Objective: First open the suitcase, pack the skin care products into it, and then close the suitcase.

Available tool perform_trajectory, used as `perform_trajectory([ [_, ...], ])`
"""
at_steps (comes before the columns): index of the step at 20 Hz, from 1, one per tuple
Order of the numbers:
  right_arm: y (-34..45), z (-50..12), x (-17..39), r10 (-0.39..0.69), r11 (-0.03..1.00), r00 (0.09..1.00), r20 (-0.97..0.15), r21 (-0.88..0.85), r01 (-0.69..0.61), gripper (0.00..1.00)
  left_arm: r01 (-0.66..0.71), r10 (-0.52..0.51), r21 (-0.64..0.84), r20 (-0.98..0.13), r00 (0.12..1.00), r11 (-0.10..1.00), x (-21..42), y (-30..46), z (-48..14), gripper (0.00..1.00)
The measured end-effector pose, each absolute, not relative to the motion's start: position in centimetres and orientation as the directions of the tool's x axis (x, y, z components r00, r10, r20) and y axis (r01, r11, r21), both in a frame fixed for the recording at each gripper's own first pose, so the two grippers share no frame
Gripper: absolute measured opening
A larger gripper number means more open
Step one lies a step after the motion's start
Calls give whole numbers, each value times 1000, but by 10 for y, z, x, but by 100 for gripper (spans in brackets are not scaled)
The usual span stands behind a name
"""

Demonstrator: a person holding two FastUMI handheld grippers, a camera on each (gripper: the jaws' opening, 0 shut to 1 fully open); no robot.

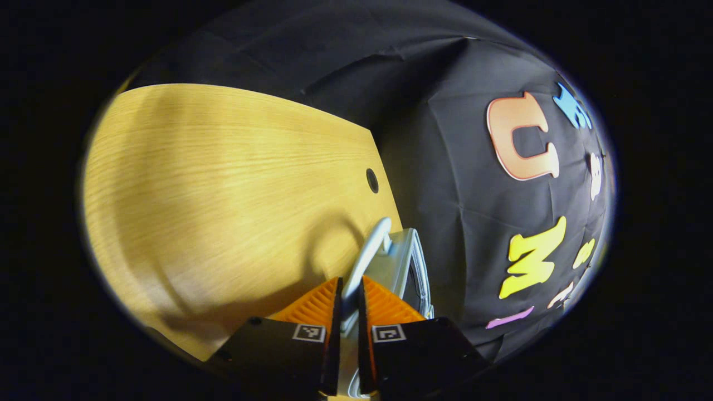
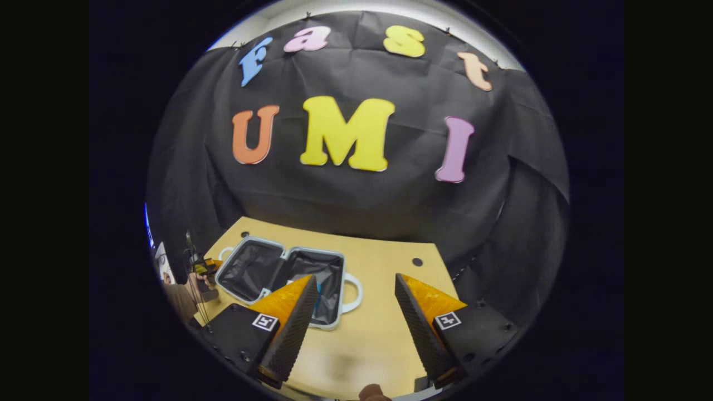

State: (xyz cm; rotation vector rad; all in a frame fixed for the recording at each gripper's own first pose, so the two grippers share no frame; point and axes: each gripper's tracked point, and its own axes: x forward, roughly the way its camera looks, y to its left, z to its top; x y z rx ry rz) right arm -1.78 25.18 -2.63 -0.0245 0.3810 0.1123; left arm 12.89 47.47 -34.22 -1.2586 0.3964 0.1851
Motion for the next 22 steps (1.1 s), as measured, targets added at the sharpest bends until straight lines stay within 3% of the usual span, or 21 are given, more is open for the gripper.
perform_trajectory([
  [4,207,-5,-38,15,998,951,-309,-56,-34,83,-357,-79,-857,-412,908,371,125,472,-336,8],
  [8,168,22,-46,-47,998,977,-207,-40,40,83,-346,-7,-808,-397,918,477,125,474,-295,6],
  [13,150,31,-47,4,999,988,-156,-32,-9,83,-301,74,-642,-355,932,705,125,455,-223,6],
  [22,113,56,-34,103,995,992,-77,8,-103,83,-313,214,-391,-277,937,866,115,381,-129,5],
])
